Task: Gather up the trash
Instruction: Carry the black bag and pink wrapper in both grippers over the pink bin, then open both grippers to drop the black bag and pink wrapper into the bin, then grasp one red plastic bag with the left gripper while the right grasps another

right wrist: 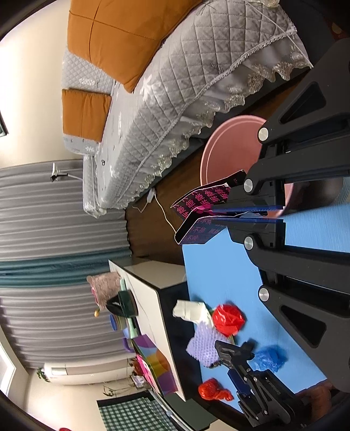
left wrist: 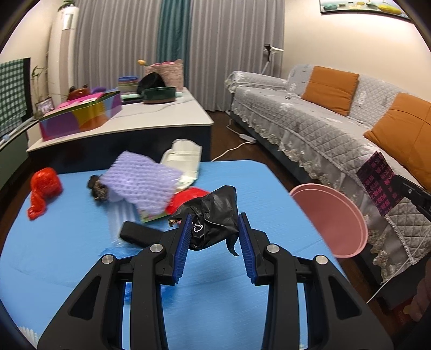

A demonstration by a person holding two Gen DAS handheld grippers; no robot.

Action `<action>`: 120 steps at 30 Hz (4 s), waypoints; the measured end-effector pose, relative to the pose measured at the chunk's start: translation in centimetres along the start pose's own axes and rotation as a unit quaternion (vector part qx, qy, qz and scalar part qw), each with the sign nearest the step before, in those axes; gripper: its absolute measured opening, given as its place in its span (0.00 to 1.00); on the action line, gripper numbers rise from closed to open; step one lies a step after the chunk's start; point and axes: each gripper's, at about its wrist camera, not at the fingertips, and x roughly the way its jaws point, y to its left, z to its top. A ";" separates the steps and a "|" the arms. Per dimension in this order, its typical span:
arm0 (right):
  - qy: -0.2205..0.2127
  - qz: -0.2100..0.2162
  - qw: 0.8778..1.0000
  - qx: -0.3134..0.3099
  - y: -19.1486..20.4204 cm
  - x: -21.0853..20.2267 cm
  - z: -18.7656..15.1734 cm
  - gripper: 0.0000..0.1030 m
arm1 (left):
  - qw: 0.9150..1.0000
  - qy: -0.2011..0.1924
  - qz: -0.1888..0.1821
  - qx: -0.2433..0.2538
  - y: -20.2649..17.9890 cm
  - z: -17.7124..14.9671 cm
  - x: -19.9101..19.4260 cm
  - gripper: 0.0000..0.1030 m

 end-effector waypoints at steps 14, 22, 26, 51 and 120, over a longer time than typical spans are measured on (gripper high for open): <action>0.017 -0.008 1.000 -0.001 -4.9 0.7 4.9 0.04 | 0.999 -0.008 -0.041 0.015 -4.8 3.8 1.3 0.34; 0.000 -0.012 1.000 -0.021 -6.5 2.0 7.4 0.04 | 0.998 -0.004 -0.059 0.027 -7.1 4.6 2.5 0.34; 0.002 -0.016 1.000 -0.006 -7.5 3.2 6.7 0.04 | 0.997 0.000 -0.065 0.038 -8.1 4.6 3.4 0.34; 0.036 -0.045 0.998 0.004 -9.7 10.2 5.4 0.04 | 0.988 0.029 -0.128 0.080 -15.0 3.2 12.3 0.34; 0.006 0.083 0.997 -0.004 3.1 4.3 4.9 0.33 | 0.999 -0.022 0.021 -0.029 9.4 1.9 -2.2 0.32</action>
